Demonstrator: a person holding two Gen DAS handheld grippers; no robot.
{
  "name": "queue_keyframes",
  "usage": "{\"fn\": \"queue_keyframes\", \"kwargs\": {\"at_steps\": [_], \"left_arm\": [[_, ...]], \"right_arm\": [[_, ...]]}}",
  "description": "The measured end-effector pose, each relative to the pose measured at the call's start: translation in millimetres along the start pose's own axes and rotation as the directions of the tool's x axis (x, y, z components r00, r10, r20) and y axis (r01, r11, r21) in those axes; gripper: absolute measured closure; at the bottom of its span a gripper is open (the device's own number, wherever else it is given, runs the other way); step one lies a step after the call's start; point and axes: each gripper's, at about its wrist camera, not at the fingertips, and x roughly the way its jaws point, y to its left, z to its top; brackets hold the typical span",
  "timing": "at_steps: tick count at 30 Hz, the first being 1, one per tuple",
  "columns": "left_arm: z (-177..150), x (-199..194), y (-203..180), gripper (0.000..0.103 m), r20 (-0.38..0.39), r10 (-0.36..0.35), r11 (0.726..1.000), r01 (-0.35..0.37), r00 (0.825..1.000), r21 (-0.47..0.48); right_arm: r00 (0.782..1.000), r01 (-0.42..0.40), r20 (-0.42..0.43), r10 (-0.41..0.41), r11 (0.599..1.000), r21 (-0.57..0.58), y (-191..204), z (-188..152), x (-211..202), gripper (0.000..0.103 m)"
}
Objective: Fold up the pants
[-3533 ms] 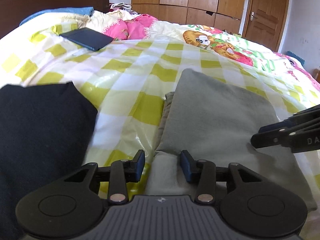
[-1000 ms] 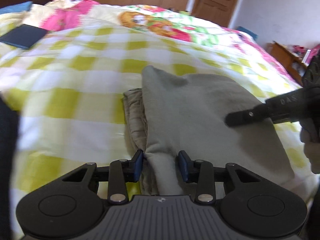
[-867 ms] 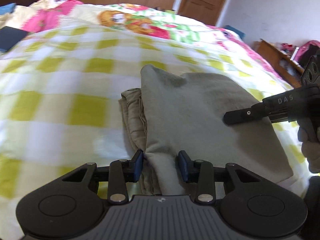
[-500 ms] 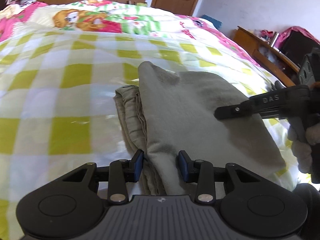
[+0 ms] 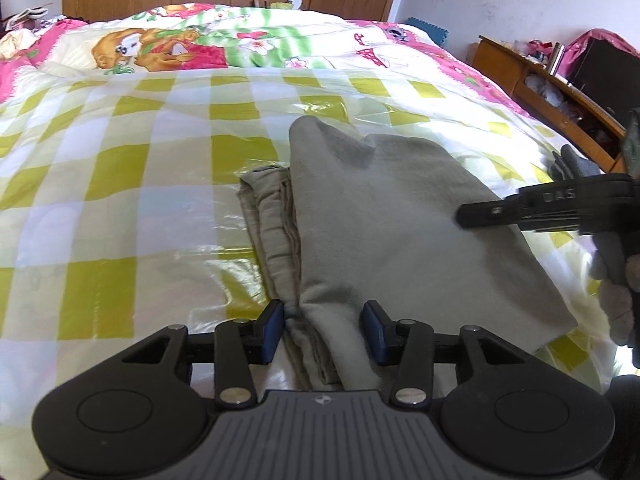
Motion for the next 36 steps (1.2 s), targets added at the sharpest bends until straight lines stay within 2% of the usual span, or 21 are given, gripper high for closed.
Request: {"fn": "queue_keyframes", "kwargs": {"at_steps": [4,8,9,12,15,17,19,20,21,23,24,26,27,28,30,32,33,36], "left_arm": [[-1,-25,-1,0.046,0.055,0.058,0.998,-0.059,0.997,0.022],[11,-43,3,0.045,0.129,0.076,0.997,-0.077,0.989,0.000],[18,-42,6,0.043,0.139,0.070,0.998,-0.068,0.988,-0.016],[43,-25,13,0.043,0.146,0.040,0.998,-0.031,0.988,-0.061],[62,1,11,0.043,0.119,0.052,0.998,-0.047,0.991,-0.042],[68,16,10,0.043,0.098,0.075,0.997,-0.072,0.992,-0.037],[72,24,8,0.044,0.089,0.093,0.995,-0.091,0.992,-0.027],[74,27,7,0.044,0.086,0.109,0.994,-0.108,0.990,-0.020],[75,29,6,0.046,0.084,0.130,0.992,-0.129,0.988,-0.011],[76,32,3,0.058,0.082,0.149,0.989,-0.151,0.985,0.012],[76,33,1,0.068,0.079,0.151,0.988,-0.153,0.985,0.022],[76,33,-2,0.074,0.079,0.155,0.987,-0.158,0.985,0.037],[76,31,-3,0.078,0.085,0.158,0.986,-0.162,0.984,0.044],[77,29,-4,0.079,0.090,0.156,0.986,-0.161,0.984,0.045],[79,22,-1,0.080,0.098,0.136,0.990,-0.139,0.986,0.032],[78,12,1,0.080,0.121,0.132,0.990,-0.137,0.984,0.029],[77,8,2,0.085,0.134,0.148,0.988,-0.153,0.980,0.031],[70,15,17,0.085,0.120,0.189,0.981,-0.191,0.975,0.009]], "right_arm": [[0.994,0.062,0.093,-0.053,0.993,-0.099,17,-14,-25,0.074],[0.991,0.017,0.130,0.003,0.988,-0.155,39,-25,-36,0.074],[0.991,-0.022,0.126,0.046,0.982,-0.190,53,-31,-38,0.074],[0.990,-0.063,0.107,0.089,0.972,-0.228,67,-39,-38,0.073],[0.988,-0.121,0.058,0.144,0.948,-0.294,91,-53,-35,0.072],[0.987,-0.139,0.032,0.160,0.926,-0.351,108,-64,-33,0.067],[0.984,-0.149,0.025,0.174,0.904,-0.401,122,-73,-33,0.053],[0.983,-0.160,0.017,0.185,0.893,-0.420,129,-79,-32,0.051],[0.981,-0.175,0.003,0.196,0.881,-0.439,134,-85,-31,0.049],[0.981,-0.173,-0.009,0.193,0.858,-0.484,144,-95,-26,0.048],[0.985,-0.152,-0.003,0.175,0.846,-0.511,148,-99,-23,0.049],[0.993,-0.079,0.027,0.114,0.823,-0.563,153,-106,-18,0.059],[0.996,-0.051,0.032,0.084,0.819,-0.571,153,-106,-15,0.084],[0.997,-0.052,0.017,0.075,0.828,-0.558,151,-104,-13,0.094],[0.996,-0.076,0.007,0.093,0.851,-0.520,148,-98,-19,0.095],[0.993,-0.071,0.039,0.109,0.837,-0.542,151,-96,-33,0.095],[0.992,-0.074,0.048,0.120,0.835,-0.545,152,-94,-38,0.095],[0.991,-0.096,0.022,0.129,0.836,-0.540,156,-96,-27,0.094]]}}
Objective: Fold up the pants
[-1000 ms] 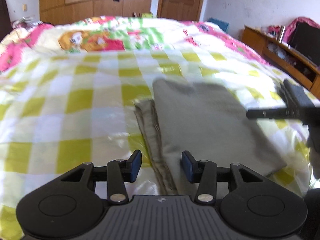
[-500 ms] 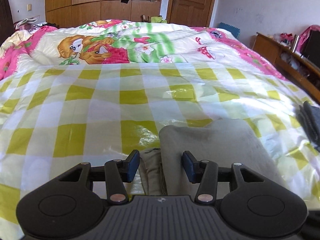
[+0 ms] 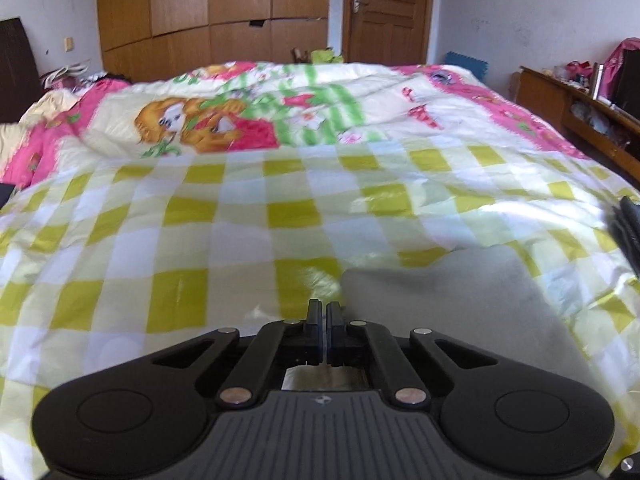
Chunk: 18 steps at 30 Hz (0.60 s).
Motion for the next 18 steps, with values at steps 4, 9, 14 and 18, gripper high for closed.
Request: {"fn": "queue_keyframes", "kwargs": {"at_steps": [4,9,14,18], "left_arm": [[-24,28,8,0.085,-0.089,0.051,0.999,-0.050,0.995,0.018],[-28,2,16,0.084,-0.057,0.027,1.000,-0.027,0.998,-0.005],[-39,-43,11,0.082,-0.001,0.017,1.000,-0.017,1.000,-0.015],[-50,-65,-2,0.078,0.033,0.017,1.000,-0.017,0.999,-0.011]], "right_arm": [[0.996,-0.034,-0.079,0.039,0.998,0.059,-3,-6,36,0.086],[0.999,-0.045,-0.018,0.046,0.997,0.056,-3,2,13,0.073],[0.997,-0.036,0.068,0.030,0.995,0.092,-3,-8,-14,0.066],[0.999,-0.024,0.042,0.020,0.996,0.090,1,-7,6,0.066]]}}
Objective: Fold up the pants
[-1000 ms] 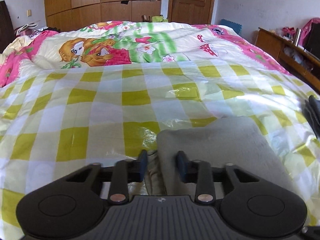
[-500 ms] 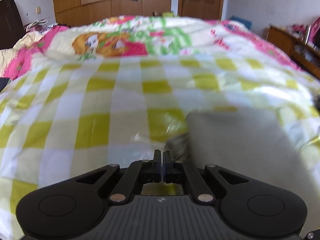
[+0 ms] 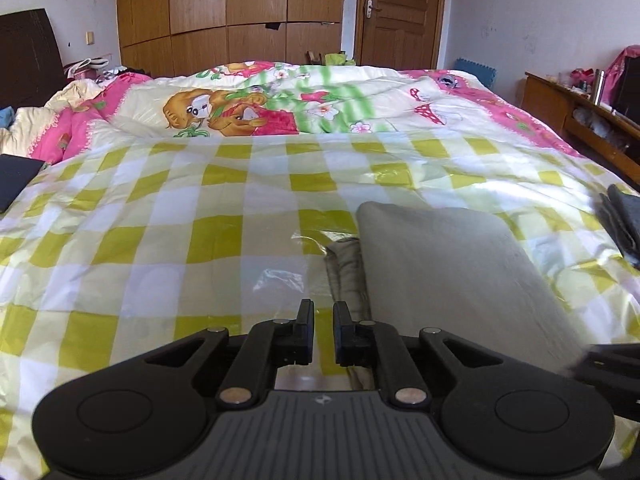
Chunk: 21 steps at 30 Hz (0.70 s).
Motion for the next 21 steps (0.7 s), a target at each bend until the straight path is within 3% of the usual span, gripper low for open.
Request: {"fn": "queue_keyframes", "kwargs": {"at_steps": [4,8,13,21], "left_arm": [[2,-8,-4,0.077,0.004,-0.009,1.000,0.009,1.000,0.000],[0,-19,-4,0.077,0.012,-0.010,1.000,0.010,1.000,-0.016],[-15,-34,-6,0.075,0.010,-0.015,0.999,0.016,1.000,-0.031],[-45,-50,-24,0.068,-0.021,-0.044,0.999,0.043,0.999,-0.033]], "right_arm": [[0.996,0.000,-0.084,-0.003,0.999,-0.032,4,-6,13,0.065],[0.999,0.006,-0.040,-0.006,1.000,0.003,4,-10,-21,0.066],[0.997,0.078,0.015,-0.079,0.994,0.080,-3,-17,-56,0.063],[0.983,0.177,0.009,-0.183,0.964,0.197,-20,-23,-72,0.061]]}}
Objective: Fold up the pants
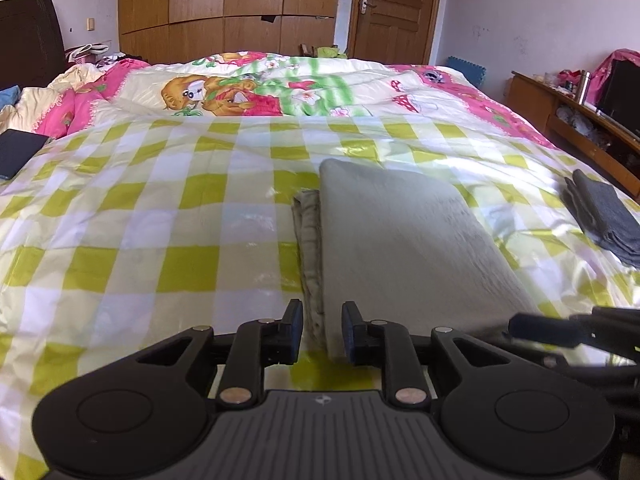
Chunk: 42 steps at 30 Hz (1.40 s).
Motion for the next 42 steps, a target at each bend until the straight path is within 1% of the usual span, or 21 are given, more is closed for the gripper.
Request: {"fn": "queue_keyframes", "kwargs": {"at_steps": [5,8,10,14,16,26,31,32,34,37,42], "left_arm": [[-14,-6,-14,0.066,-0.016,-0.010,1.000,0.011,1.000,0.016],[-22,-7,-21,0.063,-0.021,-0.002,0.999,0.003,1.000,0.040],[-25,-8,-24,0.059,-0.029,-0.004,0.999,0.005,1.000,0.041],[-31,-11,-26,0.057,-0.034,0.001,0.999,0.000,0.999,0.039],[-33,-12,-28,0.053,-0.034,0.006,0.999,-0.004,0.999,0.042],[-39,-15,-30,0.050,-0.037,0.019,0.999,-0.017,0.999,0.045],[-42,-19,-29,0.035,-0.024,0.024,0.999,-0.023,0.999,0.041],[-43,-20,-28,0.034,-0.021,0.026,0.999,-0.025,0.999,0.037],[-45,-21,-28,0.027,-0.021,0.029,0.999,-0.028,0.999,0.035],[-48,-23,-28,0.022,-0.022,0.029,0.999,-0.028,0.999,0.032],[-52,-25,-28,0.017,-0.015,0.038,0.999,-0.038,0.999,0.026]], "right_arm": [[0.999,0.031,0.004,-0.032,0.999,0.043,-11,-9,-11,0.061],[0.999,0.046,-0.006,-0.046,0.997,0.065,-15,-15,-11,0.061],[0.999,0.047,-0.009,-0.046,0.997,0.066,-15,-16,-12,0.061],[0.999,0.043,-0.003,-0.043,0.997,0.065,-15,-18,-15,0.061],[0.999,0.046,-0.006,-0.045,0.997,0.066,-15,-18,-14,0.060],[0.998,0.058,-0.017,-0.057,0.996,0.067,-14,-22,-19,0.060],[0.997,0.073,-0.033,-0.070,0.995,0.072,-14,-25,-23,0.059],[0.997,0.074,-0.037,-0.072,0.994,0.074,-14,-26,-23,0.059],[0.997,0.071,-0.039,-0.069,0.995,0.074,-13,-27,-25,0.059],[0.997,0.071,-0.041,-0.068,0.995,0.065,-10,-28,-27,0.055],[0.996,0.074,-0.054,-0.072,0.996,0.048,-4,-30,-28,0.055]]}}
